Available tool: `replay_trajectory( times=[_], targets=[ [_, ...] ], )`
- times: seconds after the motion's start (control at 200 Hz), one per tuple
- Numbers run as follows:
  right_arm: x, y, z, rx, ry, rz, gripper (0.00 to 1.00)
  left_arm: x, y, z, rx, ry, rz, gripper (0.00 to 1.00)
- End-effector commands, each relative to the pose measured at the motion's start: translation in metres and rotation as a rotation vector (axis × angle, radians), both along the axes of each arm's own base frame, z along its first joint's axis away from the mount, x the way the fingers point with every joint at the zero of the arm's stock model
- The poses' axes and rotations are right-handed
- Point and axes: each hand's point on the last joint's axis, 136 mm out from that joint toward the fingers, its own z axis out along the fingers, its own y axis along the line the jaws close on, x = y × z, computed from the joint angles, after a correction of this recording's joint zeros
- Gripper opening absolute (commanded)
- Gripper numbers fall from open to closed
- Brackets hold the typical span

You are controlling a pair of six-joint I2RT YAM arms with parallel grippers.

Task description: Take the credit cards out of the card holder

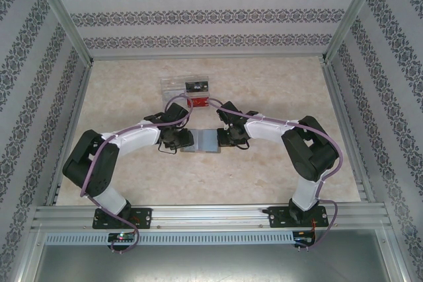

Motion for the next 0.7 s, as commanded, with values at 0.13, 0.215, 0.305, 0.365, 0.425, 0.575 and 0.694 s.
replay_trajectory(
  times=[0.13, 0.215, 0.305, 0.365, 0.425, 0.575, 0.694],
  targets=[
    [-0.002, 0.014, -0.004, 0.028, -0.001, 0.008, 0.0, -0.006, 0.0, -0.011, 0.005, 0.047, -0.014, 0.38],
    [-0.002, 0.014, -0.004, 0.028, 0.001, 0.008, 0.0, -0.006, -0.005, -0.012, -0.018, 0.053, -0.025, 0.38],
    [-0.002, 0.014, -0.005, 0.029, 0.002, 0.011, 0.0, -0.005, -0.011, -0.014, -0.043, 0.06, -0.047, 0.38],
    [-0.002, 0.015, -0.005, 0.03, 0.004, 0.01, 0.0, -0.003, -0.018, -0.012, -0.073, 0.057, -0.062, 0.38],
    [-0.002, 0.016, -0.005, 0.032, 0.004, 0.012, 0.0, -0.001, -0.025, -0.008, -0.109, 0.049, -0.075, 0.38],
    [-0.002, 0.017, -0.005, 0.032, 0.004, 0.014, 0.0, 0.002, -0.044, 0.003, -0.196, 0.025, -0.12, 0.38],
    [-0.001, 0.018, -0.005, 0.034, 0.003, 0.015, 0.0, 0.006, -0.052, 0.011, -0.219, 0.004, -0.14, 0.38]
  ],
)
